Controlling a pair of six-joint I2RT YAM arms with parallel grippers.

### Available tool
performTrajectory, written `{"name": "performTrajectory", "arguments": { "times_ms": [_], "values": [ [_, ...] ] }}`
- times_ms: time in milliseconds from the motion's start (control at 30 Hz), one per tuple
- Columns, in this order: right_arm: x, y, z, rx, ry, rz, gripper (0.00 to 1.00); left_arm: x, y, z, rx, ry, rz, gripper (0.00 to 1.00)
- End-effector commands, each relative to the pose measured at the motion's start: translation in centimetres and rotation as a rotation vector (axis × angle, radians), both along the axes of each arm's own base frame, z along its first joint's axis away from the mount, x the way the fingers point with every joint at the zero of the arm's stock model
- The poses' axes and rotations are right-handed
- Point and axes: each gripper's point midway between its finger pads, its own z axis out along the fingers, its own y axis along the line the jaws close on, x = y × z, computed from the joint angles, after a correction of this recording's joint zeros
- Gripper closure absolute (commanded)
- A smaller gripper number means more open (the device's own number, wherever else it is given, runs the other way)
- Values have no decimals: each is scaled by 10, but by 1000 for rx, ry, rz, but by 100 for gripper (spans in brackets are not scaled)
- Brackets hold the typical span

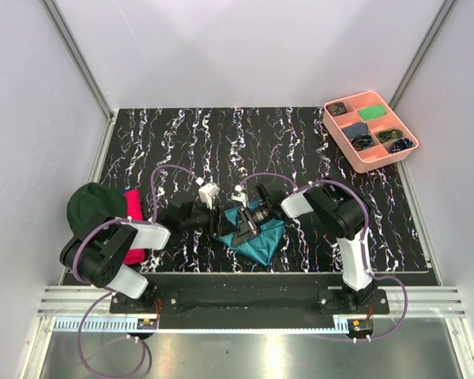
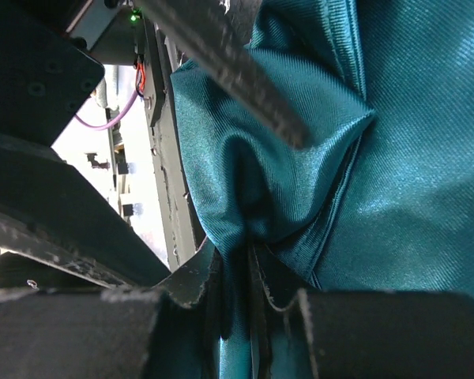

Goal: Fold the napkin, place the utensils inside, and roll it up
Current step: Roll the napkin with the utensil

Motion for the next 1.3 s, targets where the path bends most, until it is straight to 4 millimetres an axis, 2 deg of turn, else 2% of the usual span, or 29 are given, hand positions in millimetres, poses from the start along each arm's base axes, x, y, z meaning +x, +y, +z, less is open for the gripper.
{"name": "performTrajectory", "arguments": {
  "times_ms": [0,67,233,500,600,700,833,1000,1100,1167,1267],
  "values": [
    [13,-7,-17,-49,-5,-51,94,2,-13,13,-24,-59,-67,41],
    [18,-9,-16,-45,-1,-61,94,-2,-10,3,19,-23,-51,46],
    [23,-13,-15,-40,6,-71,94,-15,-4,-7,92,19,-54,55],
    [30,-16,-16,-44,10,-90,94,-31,-4,-15,133,58,-87,59],
    [31,-16,-13,-39,3,-91,94,-38,-3,-21,161,76,-93,57],
    [34,-17,-10,-43,-7,-101,94,-39,-1,-26,186,83,-80,55],
    [35,-19,-7,-52,-25,-110,93,-36,1,-31,217,93,-63,64],
    [36,-25,-6,-102,-70,-138,92,-34,3,-38,253,116,-51,65],
    [38,-29,-5,-136,-106,-168,91,-30,3,-35,253,116,-22,53],
    [37,-31,-2,-139,-122,-174,91,-24,3,-28,237,99,18,37],
    [33,-33,-5,-144,-106,-165,91,-9,4,-9,212,68,110,31]
  ]
}}
